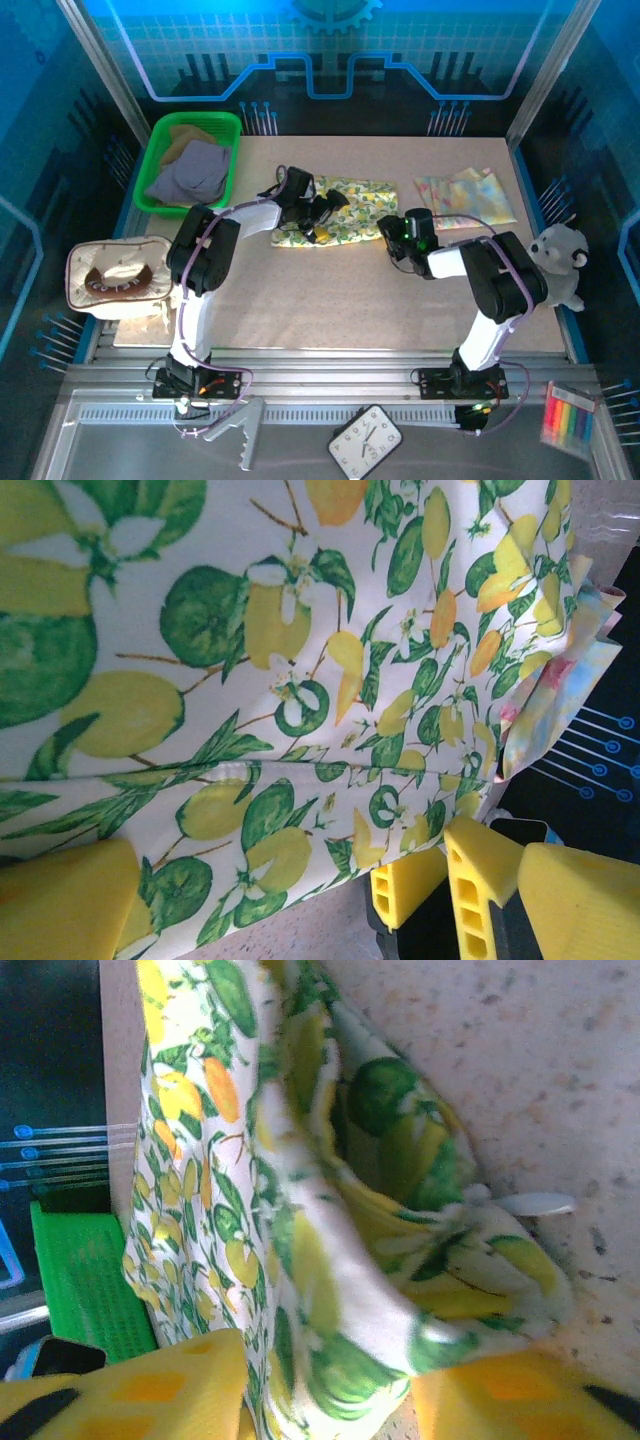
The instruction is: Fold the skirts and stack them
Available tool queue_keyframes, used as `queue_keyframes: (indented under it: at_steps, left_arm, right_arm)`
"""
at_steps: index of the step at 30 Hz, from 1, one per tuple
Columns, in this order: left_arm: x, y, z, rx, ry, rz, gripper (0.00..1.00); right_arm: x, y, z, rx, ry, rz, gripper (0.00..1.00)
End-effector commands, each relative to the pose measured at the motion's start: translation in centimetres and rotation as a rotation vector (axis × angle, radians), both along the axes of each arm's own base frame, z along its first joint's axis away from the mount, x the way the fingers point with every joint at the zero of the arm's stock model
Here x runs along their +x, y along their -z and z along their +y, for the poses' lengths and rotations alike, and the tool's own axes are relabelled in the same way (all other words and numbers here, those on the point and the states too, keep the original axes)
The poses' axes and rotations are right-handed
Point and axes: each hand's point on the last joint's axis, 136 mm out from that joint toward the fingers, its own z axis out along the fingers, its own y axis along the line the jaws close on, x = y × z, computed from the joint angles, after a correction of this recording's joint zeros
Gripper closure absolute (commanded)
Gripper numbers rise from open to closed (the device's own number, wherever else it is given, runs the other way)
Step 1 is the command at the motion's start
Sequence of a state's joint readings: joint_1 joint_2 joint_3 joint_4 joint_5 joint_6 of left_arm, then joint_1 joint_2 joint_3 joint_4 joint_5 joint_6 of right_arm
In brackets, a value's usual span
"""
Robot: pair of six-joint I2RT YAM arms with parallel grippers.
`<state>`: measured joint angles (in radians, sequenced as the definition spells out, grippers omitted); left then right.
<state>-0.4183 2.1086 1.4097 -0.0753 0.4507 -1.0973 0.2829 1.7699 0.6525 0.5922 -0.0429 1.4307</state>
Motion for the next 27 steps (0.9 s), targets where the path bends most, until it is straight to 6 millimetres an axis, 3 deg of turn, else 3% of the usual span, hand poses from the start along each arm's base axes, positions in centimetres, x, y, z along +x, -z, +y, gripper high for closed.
queue_keyframes:
  at_steps: [1,5,9,11,14,16,20,22,25,27]
  left_arm:
    - [-1.5,-0.7,-0.1,0.015,0.037,0.017,0.01]
    - [-1.7,-0.6,-0.2,0.010,0.037,0.028,0.01]
    - [-1.5,-2.9,-1.0,-0.047,0.055,-0.001,0.01]
    - [-1.3,-5.0,-1.7,-0.064,0.076,-0.057,0.01]
    - [-1.2,-5.7,-2.6,-0.041,0.107,-0.087,0.04]
    - [-1.4,-4.7,-3.2,-0.014,0.127,-0.068,0.20]
    - [-1.5,-2.3,-3.2,0.032,0.125,-0.015,0.67]
    - [-1.9,-1.1,-2.9,0.067,0.127,0.017,0.83]
    - [-3.0,1.1,-1.8,0.158,0.128,0.059,0.98]
    - [-3.8,3.0,-0.9,0.217,0.129,0.095,1.00]
  right_arm:
    - [0.2,0.1,-0.7,-0.012,0.075,-0.037,0.65]
    - [-0.5,0.4,-1.5,-0.050,0.100,-0.010,0.77]
    - [-1.2,1.1,-1.8,-0.070,0.104,0.031,0.97]
    - [-1.5,1.4,-1.8,-0.077,0.104,0.043,1.00]
    - [-1.6,1.4,-1.9,-0.090,0.107,0.047,1.00]
    - [-1.5,1.2,-2.0,-0.096,0.105,0.046,1.00]
    - [-1.5,1.1,-1.9,-0.105,0.094,0.048,1.00]
    - [-1.5,1.1,-1.9,-0.106,0.095,0.052,1.00]
    - [-1.4,0.9,-1.9,-0.115,0.091,0.048,1.00]
    - [-1.0,0.2,-1.9,-0.139,0.073,0.022,1.00]
